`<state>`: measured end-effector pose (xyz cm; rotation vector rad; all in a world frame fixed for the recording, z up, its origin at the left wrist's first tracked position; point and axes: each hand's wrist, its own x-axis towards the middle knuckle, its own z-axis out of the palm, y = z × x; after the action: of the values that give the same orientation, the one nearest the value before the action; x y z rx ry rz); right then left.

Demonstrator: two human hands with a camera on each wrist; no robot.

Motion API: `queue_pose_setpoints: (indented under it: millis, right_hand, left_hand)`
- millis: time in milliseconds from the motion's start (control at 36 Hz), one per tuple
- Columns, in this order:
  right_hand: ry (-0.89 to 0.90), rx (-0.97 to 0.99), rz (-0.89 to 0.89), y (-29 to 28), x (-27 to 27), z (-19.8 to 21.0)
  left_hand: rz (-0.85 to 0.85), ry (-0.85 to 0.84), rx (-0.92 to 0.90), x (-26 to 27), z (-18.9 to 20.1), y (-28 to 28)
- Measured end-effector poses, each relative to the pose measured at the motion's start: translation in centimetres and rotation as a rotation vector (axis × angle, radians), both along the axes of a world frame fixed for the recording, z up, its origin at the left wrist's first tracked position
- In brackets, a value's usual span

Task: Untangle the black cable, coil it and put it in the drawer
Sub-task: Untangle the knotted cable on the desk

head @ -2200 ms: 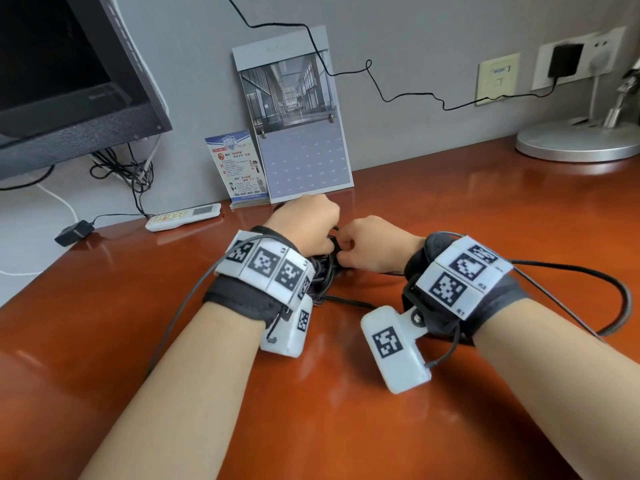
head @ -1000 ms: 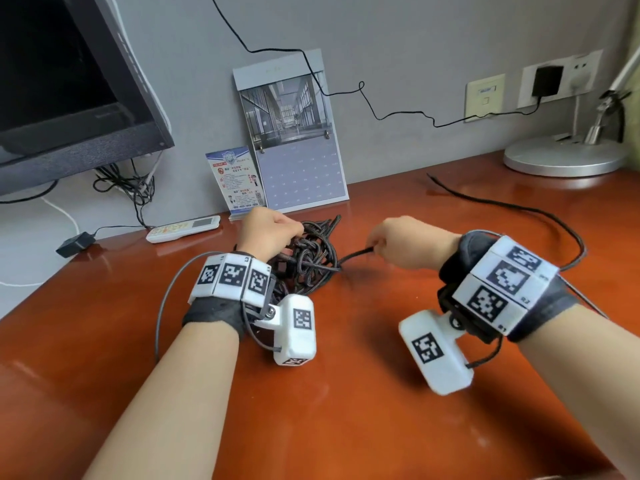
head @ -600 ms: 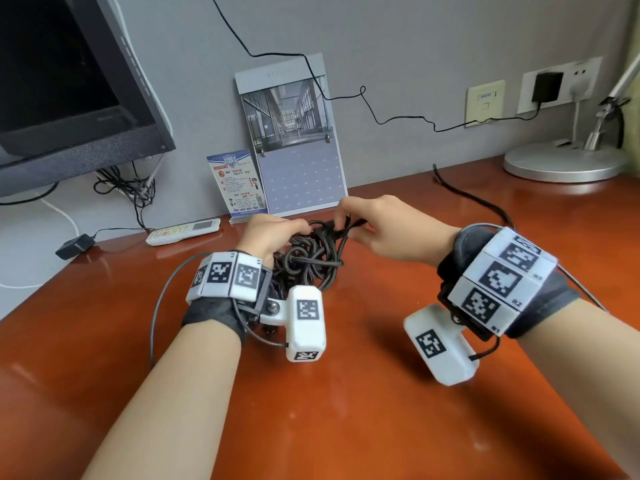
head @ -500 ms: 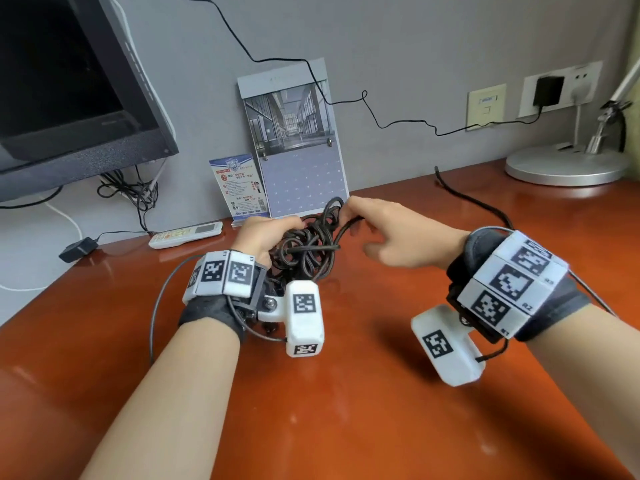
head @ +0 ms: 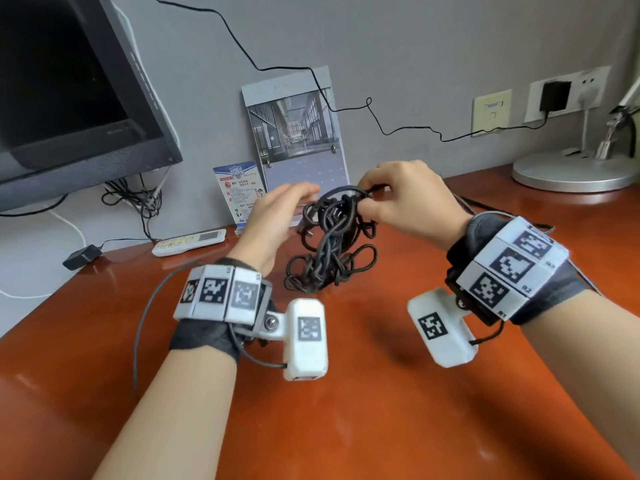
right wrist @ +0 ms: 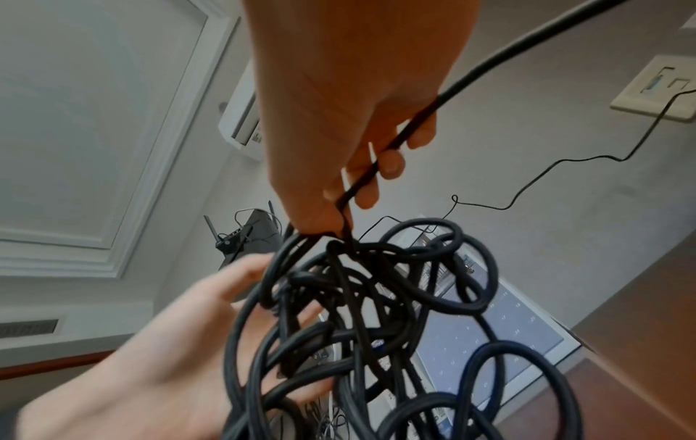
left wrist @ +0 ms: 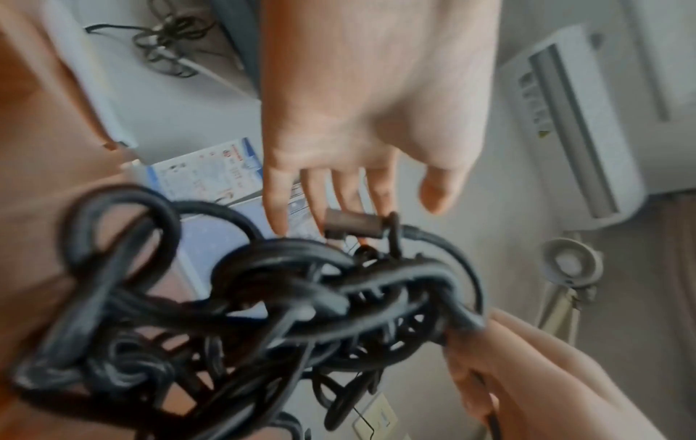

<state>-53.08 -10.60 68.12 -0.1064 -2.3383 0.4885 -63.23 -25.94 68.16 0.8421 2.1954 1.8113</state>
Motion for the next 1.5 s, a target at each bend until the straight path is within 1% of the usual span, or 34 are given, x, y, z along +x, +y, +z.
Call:
queue_pose_setpoints:
  millis: [56, 83, 111, 139, 167, 222, 278, 361, 417, 472, 500, 583, 611, 667, 750, 833, 889, 1000, 1083, 1194, 1333, 1444, 1500]
  right_hand:
    - [-0.018, -0.084, -0.009, 0.2, -0.3, 0.0]
    - [-0.025, -0.128, -0.011, 0.3, -0.5, 0.0]
    - [-0.024, -0.185, -0.002, 0.3, -0.7, 0.0]
    - [-0.02, -0.254, 0.011, 0.2, -0.8, -0.1]
    - [-0.015, -0.323, 0.027, 0.2, -1.0, -0.2]
    - [-0.026, -0.466, 0.07, 0.3, -1.1, -0.3]
    - [-0.077, -0.586, 0.15, 0.4, -0.9, -0.3]
    - [-0.097, -0.686, 0.25, 0.7, -0.7, -0.2]
    - [-0.058, -0.734, 0.257, 0.8, -0.7, -0.4]
    - [-0.003, -0.778, 0.223, 0.9, -0.9, -0.7]
    - [0.024, -0.789, 0.198, 1.0, -1.0, -1.0]
    - [0.098, -0.779, 0.084, 1.8, -1.5, -2.1]
    - [0.11, -0.764, 0.042, 2.2, -1.7, -2.5]
    - [0.096, -0.746, -0.019, 3.0, -1.9, -2.9]
    - [0.054, -0.735, -0.039, 3.5, -2.2, -3.3]
    - [0.018, -0.731, -0.031, 3.5, -2.6, -3.7]
    - [0.0, -0.743, 0.012, 3.4, -2.9, -4.1]
    - [0.04, -0.767, 0.048, 2.7, -3.3, -4.8]
    - [0.096, -0.701, 0.049, 2.4, -3.2, -4.8]
    - [0.147, -0.599, 0.113, 1.7, -2.3, -4.6]
    - [0.209, -0.497, 0.129, 1.6, -1.3, -4.7]
    - [0.271, -0.319, 0.103, 1.4, -0.8, -4.8]
    - [0.282, -0.28, 0.069, 1.2, -0.7, -4.8]
  left_hand:
    - [-0.094, 0.081, -0.092, 1.1, -0.2, -0.2]
    - [-0.111, 0.126, -0.15, 1.3, -0.6, -0.1]
    - [-0.097, 0.18, -0.194, 1.4, -1.0, 0.1]
    - [-0.045, 0.251, -0.216, 1.5, -1.5, 0.3]
    - [0.029, 0.319, -0.203, 1.4, -1.9, 0.6]
    - [0.152, 0.41, -0.115, 1.0, -2.5, 0.9]
    - [0.228, 0.483, -0.023, 0.7, -2.8, 1.0]
    - [0.253, 0.609, 0.075, 0.3, -2.4, 1.2]
    - [0.264, 0.68, 0.067, 0.1, -2.0, 1.4]
    - [0.244, 0.681, 0.031, -0.1, -1.4, 1.7]
    - [0.196, 0.649, 0.005, -0.1, -1.0, 1.9]
    - [-0.008, 0.515, -0.118, 0.2, 0.0, 2.1]
    - [-0.046, 0.496, -0.139, 0.3, 0.0, 2.3]
    - [-0.03, 0.516, -0.153, 0.4, -0.1, 2.8]
    - [0.048, 0.562, -0.18, 0.5, -0.5, 3.5]
    - [0.011, 0.589, -0.188, 0.3, -0.8, 4.1]
    - [-0.014, 0.606, -0.18, 0.1, -0.9, 4.4]
    - [-0.027, 0.611, -0.187, -0.2, -0.8, 4.9]
    - [-0.008, 0.596, -0.202, -0.5, -0.6, 4.8]
    - [0.026, 0.623, -0.205, -0.5, -0.2, 4.4]
    - [-0.062, 0.609, -0.248, 0.3, 0.6, 4.2]
    - [-0.088, 0.554, -0.257, 1.0, 0.7, 4.6]
    - [-0.107, 0.523, -0.266, 1.3, 0.6, 4.8]
